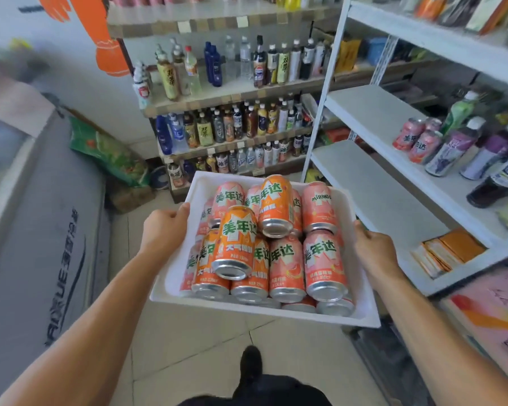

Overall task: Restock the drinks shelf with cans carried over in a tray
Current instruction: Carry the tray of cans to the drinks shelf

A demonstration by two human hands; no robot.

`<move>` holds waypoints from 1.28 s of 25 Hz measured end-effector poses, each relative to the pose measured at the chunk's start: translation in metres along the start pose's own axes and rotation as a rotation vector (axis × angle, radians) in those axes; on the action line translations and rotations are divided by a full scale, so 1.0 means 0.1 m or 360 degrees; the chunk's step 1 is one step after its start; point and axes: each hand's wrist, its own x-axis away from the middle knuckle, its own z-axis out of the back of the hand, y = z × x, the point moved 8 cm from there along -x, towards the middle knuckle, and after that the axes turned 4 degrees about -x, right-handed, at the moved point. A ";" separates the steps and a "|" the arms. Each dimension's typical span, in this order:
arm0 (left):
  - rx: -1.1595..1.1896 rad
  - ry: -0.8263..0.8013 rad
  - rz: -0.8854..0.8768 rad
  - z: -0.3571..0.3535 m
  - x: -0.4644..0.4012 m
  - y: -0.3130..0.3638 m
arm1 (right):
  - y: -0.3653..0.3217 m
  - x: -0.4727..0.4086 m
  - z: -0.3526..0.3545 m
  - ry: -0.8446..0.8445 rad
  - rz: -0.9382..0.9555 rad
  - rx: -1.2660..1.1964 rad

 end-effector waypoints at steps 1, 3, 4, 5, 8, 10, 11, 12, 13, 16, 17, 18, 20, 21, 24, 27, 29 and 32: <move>-0.0016 0.0019 -0.0010 -0.01 -0.17 0.11 | -0.11 -0.12 -0.04 0.0009 -0.0006 0.0027; -0.0011 -0.0050 -0.0046 -0.16 -0.61 0.36 | -0.32 -0.42 -0.09 0.0052 -0.0028 0.0036; 0.0004 -0.0084 -0.0063 -0.23 -0.85 0.52 | -0.42 -0.59 -0.11 0.0090 -0.0049 0.0007; 0.0003 -0.0099 -0.0075 -0.30 -1.07 0.66 | -0.49 -0.75 -0.13 0.0137 -0.0089 -0.0007; -0.0032 -0.0198 -0.0168 -0.58 -1.74 1.12 | -0.69 -1.23 -0.17 0.0239 -0.0165 -0.0053; -0.0054 -0.0236 -0.0249 -0.81 -2.17 1.48 | -0.81 -1.57 -0.17 0.0335 -0.0193 -0.0132; -0.0039 -0.0281 -0.0282 -0.97 -2.42 1.66 | -0.87 -1.75 -0.17 0.0392 -0.0224 -0.0172; -0.0025 -0.0317 -0.0318 -1.11 -2.66 1.88 | -0.94 -1.92 -0.18 0.0452 -0.0239 -0.0202; -0.0029 -0.0352 -0.0371 -1.25 -2.87 2.11 | -1.01 -2.06 -0.18 0.0503 -0.0249 -0.0227; -0.0042 -0.0485 -0.0513 -1.66 -3.46 2.81 | -1.19 -2.44 -0.13 0.0701 -0.0297 -0.0369; -0.0070 -0.0506 -0.0558 -1.76 -3.59 3.00 | -1.23 -2.55 -0.11 0.0748 -0.0295 -0.0409; -0.0082 -0.0538 -0.0596 -1.86 -3.69 3.18 | -1.27 -2.66 -0.09 0.0772 -0.0298 -0.0425; -0.0082 -0.0605 -0.0652 -2.13 -3.93 3.57 | -1.32 -2.92 -0.03 0.0824 -0.0378 -0.0422; -0.0101 -0.0603 -0.0678 -2.24 -4.04 3.73 | -1.34 -3.06 -0.01 0.0835 -0.0400 -0.0407; -0.0088 -0.0682 -0.0675 -2.70 -4.35 4.15 | -1.36 -3.56 0.09 0.0913 -0.0419 -0.0479; -0.0136 -0.0716 -0.0656 -3.05 -4.60 4.52 | -1.40 -4.05 0.14 0.0942 -0.0381 -0.0552; -0.0155 -0.0728 -0.0695 -3.24 -4.74 4.83 | -1.41 -4.36 0.17 0.0965 -0.0404 -0.0607; -0.0217 -0.0718 -0.0874 -3.50 -4.94 5.31 | -1.42 -4.80 0.23 0.0983 -0.0482 -0.0629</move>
